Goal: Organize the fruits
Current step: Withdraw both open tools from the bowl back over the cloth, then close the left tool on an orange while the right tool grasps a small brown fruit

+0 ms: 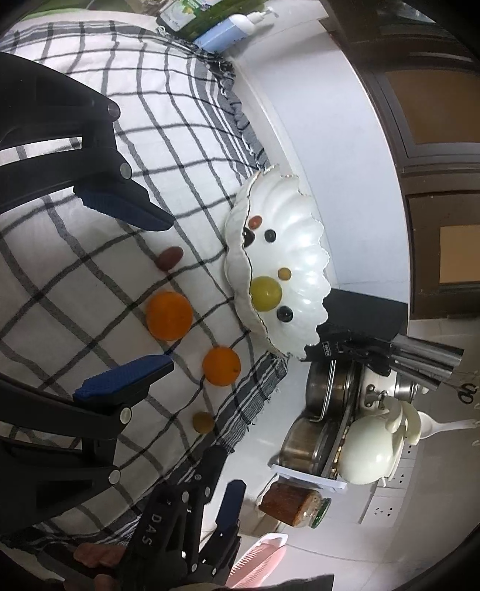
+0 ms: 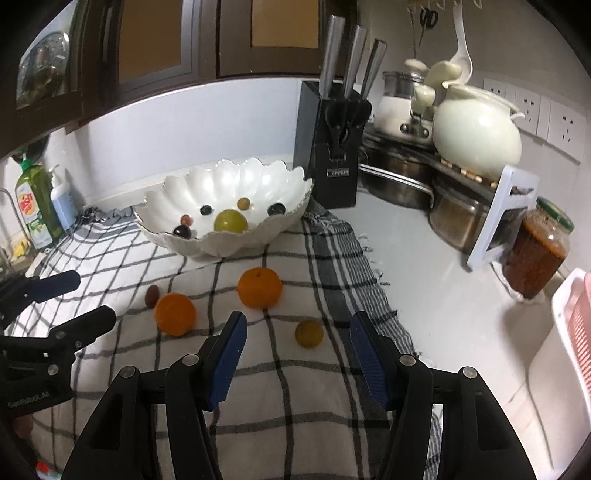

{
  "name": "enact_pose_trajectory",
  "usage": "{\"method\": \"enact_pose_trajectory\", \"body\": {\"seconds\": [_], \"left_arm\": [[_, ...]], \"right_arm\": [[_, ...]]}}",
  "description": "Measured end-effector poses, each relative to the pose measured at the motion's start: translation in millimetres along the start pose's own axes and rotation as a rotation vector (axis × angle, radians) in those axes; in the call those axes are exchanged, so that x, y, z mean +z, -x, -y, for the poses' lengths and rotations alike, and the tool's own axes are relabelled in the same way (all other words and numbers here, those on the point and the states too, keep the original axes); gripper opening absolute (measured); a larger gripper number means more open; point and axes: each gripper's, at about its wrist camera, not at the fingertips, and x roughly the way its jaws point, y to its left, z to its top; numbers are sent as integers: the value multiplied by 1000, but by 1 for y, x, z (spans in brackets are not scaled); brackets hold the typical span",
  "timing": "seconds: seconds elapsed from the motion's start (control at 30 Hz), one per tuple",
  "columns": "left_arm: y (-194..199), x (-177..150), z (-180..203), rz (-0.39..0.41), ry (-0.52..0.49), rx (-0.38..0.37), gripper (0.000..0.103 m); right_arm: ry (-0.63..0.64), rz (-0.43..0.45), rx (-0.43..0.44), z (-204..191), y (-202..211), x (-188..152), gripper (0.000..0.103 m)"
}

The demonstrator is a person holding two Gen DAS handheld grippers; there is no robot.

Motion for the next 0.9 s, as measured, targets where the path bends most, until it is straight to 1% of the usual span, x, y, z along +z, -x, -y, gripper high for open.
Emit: {"method": "enact_pose_trajectory", "body": {"seconds": [0.1,0.27,0.43,0.6,0.83,0.9], "left_arm": [[-8,0,4,1,-10,-5,69],[-25,1,6,-25,1,-19,69],[-42,0,6,-55,16,-31,67],[-55,-1,9,-76,10,-43,65],[-71,-2,11,-100,16,-56,63],[-74,0,10,-104,20,-62,63]], "right_arm": [[-9,-14,0,1,-8,-3,59],[-28,-46,7,4,-23,-7,58],[-42,-72,12,10,-36,-8,53],[-70,-102,27,15,-49,-9,47],[-82,-125,33,18,-62,-10,45],[-80,-131,36,19,-65,-9,41]]}}
